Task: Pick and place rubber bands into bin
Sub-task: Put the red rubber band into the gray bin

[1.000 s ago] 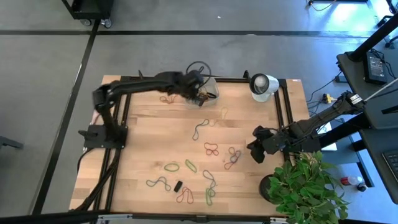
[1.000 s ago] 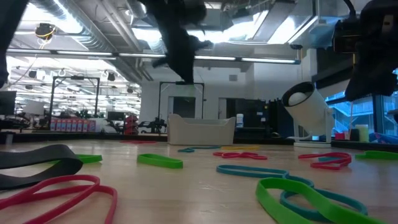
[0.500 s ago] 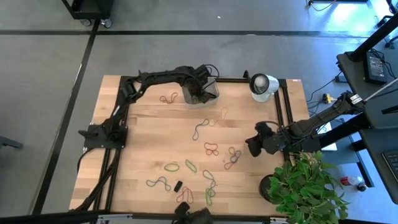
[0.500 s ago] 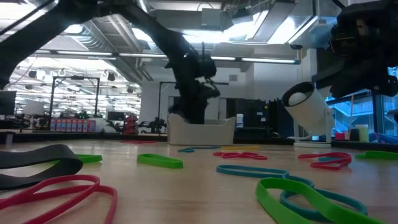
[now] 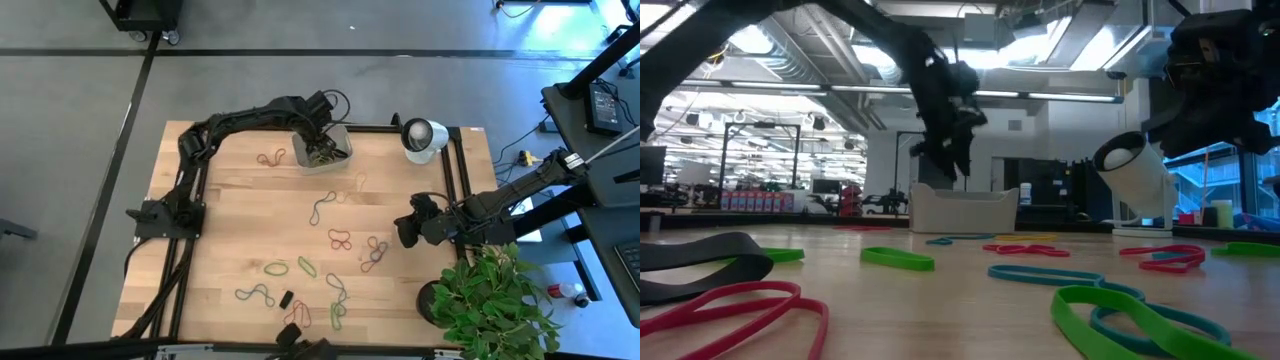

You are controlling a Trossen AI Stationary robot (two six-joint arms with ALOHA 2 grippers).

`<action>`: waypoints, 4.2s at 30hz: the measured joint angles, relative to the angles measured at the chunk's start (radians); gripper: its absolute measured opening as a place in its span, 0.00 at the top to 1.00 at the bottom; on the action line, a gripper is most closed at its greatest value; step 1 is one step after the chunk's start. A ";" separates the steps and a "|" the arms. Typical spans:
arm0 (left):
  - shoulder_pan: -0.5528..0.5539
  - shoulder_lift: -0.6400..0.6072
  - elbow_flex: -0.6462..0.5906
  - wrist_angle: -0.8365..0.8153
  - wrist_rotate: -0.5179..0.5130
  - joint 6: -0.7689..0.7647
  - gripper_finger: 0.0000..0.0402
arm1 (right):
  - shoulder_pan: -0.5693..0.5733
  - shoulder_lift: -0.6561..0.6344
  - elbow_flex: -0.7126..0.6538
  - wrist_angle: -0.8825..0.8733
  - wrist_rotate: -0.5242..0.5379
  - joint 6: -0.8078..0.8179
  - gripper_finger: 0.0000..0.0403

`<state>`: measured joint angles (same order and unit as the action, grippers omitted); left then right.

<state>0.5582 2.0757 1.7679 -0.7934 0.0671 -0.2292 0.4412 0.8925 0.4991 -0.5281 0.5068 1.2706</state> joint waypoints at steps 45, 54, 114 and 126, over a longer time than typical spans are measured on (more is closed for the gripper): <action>-0.944 -0.863 -1.039 0.293 -0.337 -0.506 1.00 | -0.149 0.565 0.550 0.028 -0.090 -0.533 0.95; -1.004 -0.952 -1.095 0.282 -0.334 -0.440 1.00 | -0.156 0.930 0.857 -0.193 -0.185 -0.542 0.85; -0.739 -1.001 -1.106 0.247 -0.407 -0.367 1.00 | -0.790 1.079 1.283 -0.202 -0.380 -1.099 1.00; -0.712 -1.001 -1.106 0.252 -0.408 -0.470 1.00 | -0.856 1.389 1.436 -0.273 -0.413 -1.167 0.96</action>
<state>-0.1536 1.0744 0.6624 -0.5419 -0.3410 -0.6996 -0.4148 2.2811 1.9353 -0.8007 0.0942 0.1038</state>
